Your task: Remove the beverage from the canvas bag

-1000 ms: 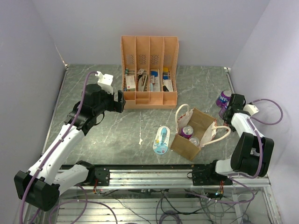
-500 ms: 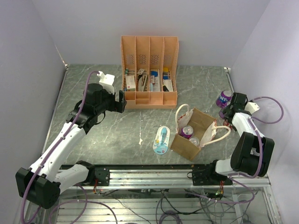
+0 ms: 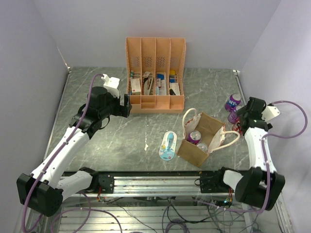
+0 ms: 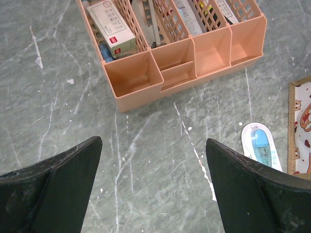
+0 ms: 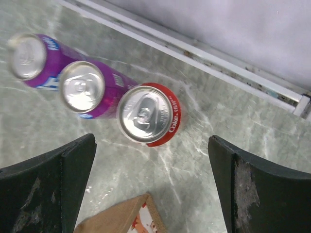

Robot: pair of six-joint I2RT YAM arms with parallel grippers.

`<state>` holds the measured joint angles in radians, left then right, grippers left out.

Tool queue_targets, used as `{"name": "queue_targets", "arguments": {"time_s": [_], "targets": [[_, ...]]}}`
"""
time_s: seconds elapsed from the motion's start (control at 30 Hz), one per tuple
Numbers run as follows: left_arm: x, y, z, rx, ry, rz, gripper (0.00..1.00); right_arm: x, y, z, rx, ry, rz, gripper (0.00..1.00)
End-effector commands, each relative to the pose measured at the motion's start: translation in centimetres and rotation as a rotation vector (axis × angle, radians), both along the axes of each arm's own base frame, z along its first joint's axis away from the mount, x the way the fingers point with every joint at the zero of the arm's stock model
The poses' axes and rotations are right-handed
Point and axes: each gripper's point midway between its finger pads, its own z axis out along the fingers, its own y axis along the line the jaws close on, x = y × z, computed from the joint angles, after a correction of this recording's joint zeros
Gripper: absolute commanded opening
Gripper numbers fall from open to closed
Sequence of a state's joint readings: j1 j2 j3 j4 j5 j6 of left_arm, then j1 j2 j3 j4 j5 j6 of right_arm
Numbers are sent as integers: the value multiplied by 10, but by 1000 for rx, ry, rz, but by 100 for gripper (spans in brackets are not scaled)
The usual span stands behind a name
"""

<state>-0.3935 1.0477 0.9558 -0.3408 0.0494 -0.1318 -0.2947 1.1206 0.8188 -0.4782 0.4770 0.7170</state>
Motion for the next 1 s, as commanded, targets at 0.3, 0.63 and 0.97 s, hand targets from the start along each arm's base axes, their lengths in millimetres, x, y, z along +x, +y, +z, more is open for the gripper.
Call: {"name": "queue_targets", "arguments": {"time_s": [0.3, 0.63, 0.97], "targets": [[4, -2, 20, -33, -42, -5, 98, 40, 165, 125, 116, -630, 1013, 100], [3, -4, 20, -39, -37, -14, 98, 8, 271, 73, 265, -431, 1337, 100], [4, -6, 16, -38, -25, -22, 98, -39, 271, 5, 331, -183, 1256, 100]]}}
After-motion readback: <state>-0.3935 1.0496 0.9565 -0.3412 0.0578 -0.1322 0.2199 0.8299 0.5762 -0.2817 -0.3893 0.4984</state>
